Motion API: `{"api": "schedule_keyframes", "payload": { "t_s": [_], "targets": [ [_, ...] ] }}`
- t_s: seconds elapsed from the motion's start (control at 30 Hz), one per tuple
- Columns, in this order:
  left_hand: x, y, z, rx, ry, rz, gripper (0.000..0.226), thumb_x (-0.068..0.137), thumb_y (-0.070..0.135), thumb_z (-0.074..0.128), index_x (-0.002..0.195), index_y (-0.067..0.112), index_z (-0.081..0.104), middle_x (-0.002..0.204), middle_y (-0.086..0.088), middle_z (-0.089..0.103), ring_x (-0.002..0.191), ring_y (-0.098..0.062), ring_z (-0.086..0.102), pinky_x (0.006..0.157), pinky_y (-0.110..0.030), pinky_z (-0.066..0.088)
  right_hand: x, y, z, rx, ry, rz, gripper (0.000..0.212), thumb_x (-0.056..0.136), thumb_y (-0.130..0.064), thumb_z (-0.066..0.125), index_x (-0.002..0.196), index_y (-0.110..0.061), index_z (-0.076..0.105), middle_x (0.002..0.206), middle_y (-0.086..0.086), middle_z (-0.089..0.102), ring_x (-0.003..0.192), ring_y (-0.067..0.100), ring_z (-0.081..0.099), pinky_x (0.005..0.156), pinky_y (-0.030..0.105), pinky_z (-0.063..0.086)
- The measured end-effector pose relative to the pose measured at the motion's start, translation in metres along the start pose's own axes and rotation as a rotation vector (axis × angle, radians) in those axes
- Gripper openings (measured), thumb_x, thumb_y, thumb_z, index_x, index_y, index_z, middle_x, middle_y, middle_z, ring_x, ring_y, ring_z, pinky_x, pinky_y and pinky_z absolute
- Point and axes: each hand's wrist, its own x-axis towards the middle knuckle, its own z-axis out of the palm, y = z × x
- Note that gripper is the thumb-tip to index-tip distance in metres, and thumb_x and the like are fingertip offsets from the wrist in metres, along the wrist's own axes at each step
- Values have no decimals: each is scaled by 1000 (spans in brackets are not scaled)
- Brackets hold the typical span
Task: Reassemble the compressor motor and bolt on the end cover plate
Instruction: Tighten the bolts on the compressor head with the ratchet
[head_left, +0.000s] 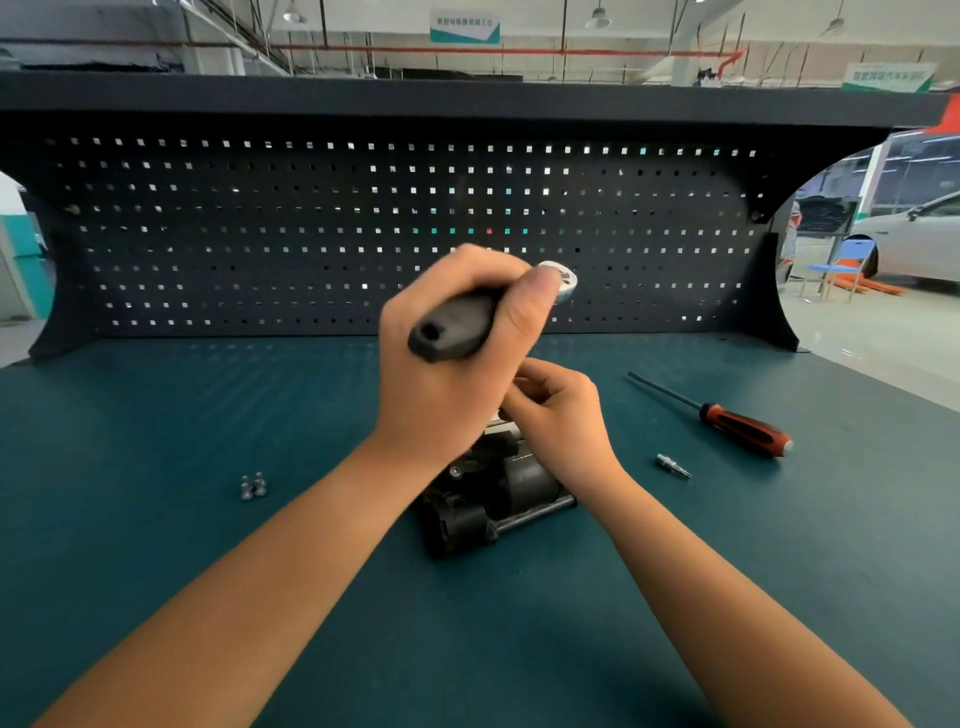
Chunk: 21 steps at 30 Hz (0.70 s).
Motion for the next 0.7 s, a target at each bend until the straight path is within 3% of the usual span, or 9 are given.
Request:
{"api": "schedule_keyframes", "payload": {
  "t_s": [0.17, 0.27, 0.33, 0.4, 0.5, 0.7],
  "targets": [
    [1, 1, -5, -446, 163, -291, 33, 85, 11, 54, 54, 23, 59, 56, 4, 58, 67, -18, 64, 76, -33, 51, 0, 0, -1, 50, -42, 33, 21, 85, -12, 66, 72, -28, 64, 62, -14, 66, 64, 0, 63, 67, 15, 49],
    [3, 1, -4, -497, 214, -330, 32, 85, 12, 46, 54, 15, 53, 53, 2, 54, 63, -17, 61, 74, -30, 52, -7, 5, 2, 33, -112, 89, 17, 81, -17, 72, 92, -26, 62, 88, -11, 68, 86, 1, 64, 81, 16, 48],
    [3, 2, -2, -529, 239, -338, 32, 86, 15, 46, 54, 14, 51, 51, 2, 52, 61, -17, 60, 73, -30, 51, -16, 11, 6, -97, -228, 159, 47, 74, -30, 78, 114, -25, 55, 103, -18, 61, 100, -1, 57, 89, 7, 40],
    [4, 3, -1, -549, 261, -342, 33, 86, 19, 45, 55, 12, 49, 51, 2, 51, 60, -17, 59, 74, -31, 51, -21, 14, 8, -166, -283, 200, 68, 67, -42, 80, 124, -26, 47, 104, -23, 56, 99, -4, 53, 80, -1, 35],
    [2, 3, 1, -582, 301, -353, 36, 87, 25, 43, 53, 14, 49, 50, 2, 49, 58, -16, 58, 77, -33, 52, -21, 17, 8, -195, -300, 208, 86, 61, -48, 82, 133, -27, 39, 101, -19, 53, 94, -7, 50, 73, -2, 34],
    [11, 6, 4, -662, 357, -411, 43, 86, 35, 43, 47, 17, 47, 46, 1, 44, 51, -17, 52, 73, -33, 52, -21, 17, 9, -212, -297, 218, 90, 59, -47, 83, 134, -18, 41, 101, -12, 56, 96, 5, 54, 76, 11, 37]
  ]
}}
